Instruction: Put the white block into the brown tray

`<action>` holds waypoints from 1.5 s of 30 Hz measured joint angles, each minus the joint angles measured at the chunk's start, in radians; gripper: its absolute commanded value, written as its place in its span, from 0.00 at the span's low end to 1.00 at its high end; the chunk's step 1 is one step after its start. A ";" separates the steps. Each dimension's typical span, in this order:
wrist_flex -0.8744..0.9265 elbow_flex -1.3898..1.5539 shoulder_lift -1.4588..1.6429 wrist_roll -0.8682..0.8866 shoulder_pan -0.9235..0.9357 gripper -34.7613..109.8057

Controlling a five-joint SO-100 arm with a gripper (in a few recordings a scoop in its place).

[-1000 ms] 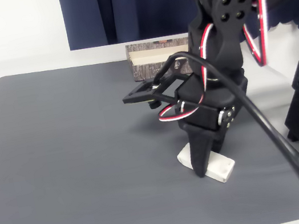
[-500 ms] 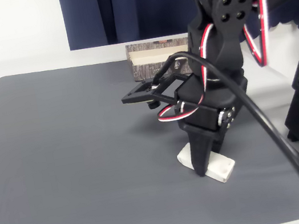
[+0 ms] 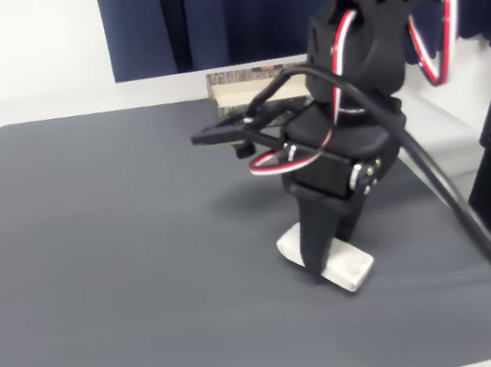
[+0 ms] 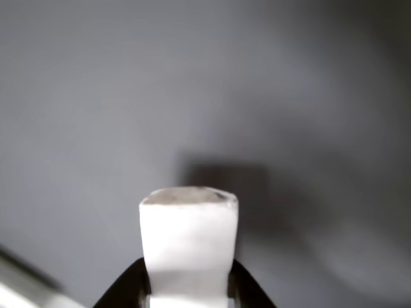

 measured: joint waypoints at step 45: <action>0.641 -1.766 -1.063 -0.712 1.097 0.36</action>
